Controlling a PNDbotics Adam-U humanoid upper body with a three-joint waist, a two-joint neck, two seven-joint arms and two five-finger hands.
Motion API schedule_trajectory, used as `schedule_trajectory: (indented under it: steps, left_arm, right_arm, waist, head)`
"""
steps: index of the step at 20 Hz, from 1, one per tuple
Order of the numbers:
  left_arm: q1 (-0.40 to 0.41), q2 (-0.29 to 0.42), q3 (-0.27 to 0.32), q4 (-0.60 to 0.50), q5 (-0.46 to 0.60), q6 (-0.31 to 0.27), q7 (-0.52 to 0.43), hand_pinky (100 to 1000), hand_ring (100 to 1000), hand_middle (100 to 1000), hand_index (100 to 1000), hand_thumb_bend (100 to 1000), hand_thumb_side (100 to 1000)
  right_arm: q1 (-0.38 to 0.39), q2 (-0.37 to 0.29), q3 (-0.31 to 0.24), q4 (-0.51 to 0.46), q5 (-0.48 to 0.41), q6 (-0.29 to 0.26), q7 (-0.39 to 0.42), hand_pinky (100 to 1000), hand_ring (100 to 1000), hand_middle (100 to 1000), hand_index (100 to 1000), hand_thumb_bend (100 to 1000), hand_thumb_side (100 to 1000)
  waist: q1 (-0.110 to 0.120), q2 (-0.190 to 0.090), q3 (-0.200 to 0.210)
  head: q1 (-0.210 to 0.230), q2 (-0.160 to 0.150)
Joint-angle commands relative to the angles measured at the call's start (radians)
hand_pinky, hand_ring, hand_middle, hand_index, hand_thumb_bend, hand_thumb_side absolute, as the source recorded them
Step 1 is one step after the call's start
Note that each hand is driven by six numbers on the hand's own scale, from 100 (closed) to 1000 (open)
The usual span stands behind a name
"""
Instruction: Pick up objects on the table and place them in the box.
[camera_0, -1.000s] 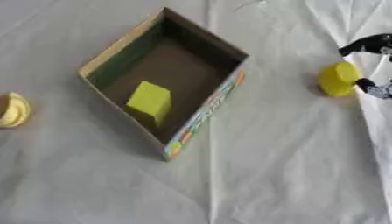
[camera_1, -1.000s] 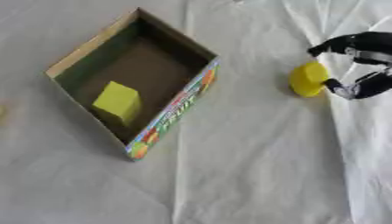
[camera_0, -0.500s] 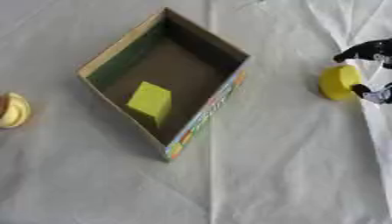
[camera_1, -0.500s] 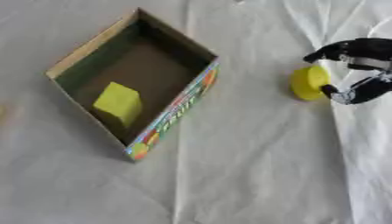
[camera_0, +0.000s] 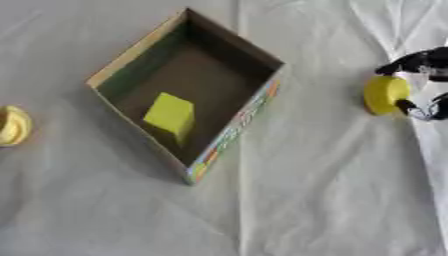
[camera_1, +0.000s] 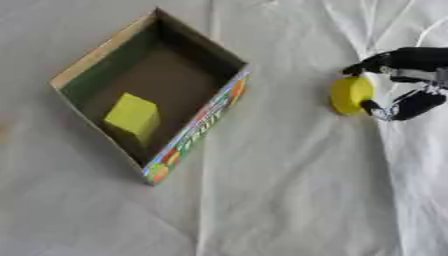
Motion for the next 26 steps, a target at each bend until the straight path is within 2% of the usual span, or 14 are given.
schedule_trajectory:
  steps: [1,6,7,8,12,18,23,26]
  left_arm:
    - [-0.008,0.013,0.004,-0.016,0.007,0.001,-0.004,817,743,757,828,100,565]
    - [-0.007,0.013,0.004,-0.016,0.005,0.002,-0.006,817,743,757,828,100,565]
    - [-0.007,0.013,0.005,-0.016,0.005,0.002,-0.006,817,743,757,828,100,565]
    - [-0.006,0.013,0.005,-0.016,0.005,0.002,-0.006,818,743,757,828,100,566]
    - [-0.006,0.014,0.004,-0.016,0.005,0.002,-0.007,818,743,758,828,100,566]
    - [-0.004,0.018,0.005,-0.016,0.005,0.002,-0.008,818,743,758,828,100,566]
    - [-0.002,0.026,0.007,-0.016,0.004,0.001,-0.005,818,743,758,829,100,566]
    - [-0.002,0.031,0.007,-0.016,0.004,0.001,-0.004,819,744,758,829,100,566]
  right_arm:
    - [-0.013,-0.022,-0.005,0.004,-0.020,0.017,-0.001,903,851,634,873,100,360]
    - [-0.017,-0.021,-0.005,-0.004,-0.053,0.043,-0.027,833,751,460,679,100,319]
    - [-0.017,-0.022,-0.006,-0.007,-0.058,0.046,-0.038,833,751,460,679,100,319]
    - [-0.016,-0.023,-0.006,-0.011,-0.063,0.049,-0.050,813,720,424,626,100,299]
    - [-0.012,-0.024,-0.003,-0.024,-0.106,0.052,-0.095,798,684,374,539,100,283]
    - [0.000,-0.041,-0.008,-0.066,-0.181,0.046,-0.116,784,635,325,496,100,258]
    - [0.020,-0.081,-0.046,-0.175,-0.247,0.045,-0.139,779,610,313,490,100,231]
    - [0.008,-0.099,-0.074,-0.257,-0.304,0.049,-0.153,777,594,301,485,100,209]
  waist:
    - [0.000,-0.016,0.000]
    - [0.000,-0.017,0.001]
    - [0.000,-0.017,0.001]
    - [0.000,-0.018,0.001]
    - [-0.001,-0.023,0.001]
    - [-0.003,-0.029,0.002]
    - [-0.008,-0.040,-0.001]
    - [-0.012,-0.048,-0.001]
  head:
    - [-0.002,-0.006]
    - [-0.002,-0.004]
    - [-0.002,-0.003]
    - [-0.002,-0.002]
    - [-0.003,-0.003]
    - [0.000,0.001]
    - [0.005,0.006]
    - [0.004,0.009]
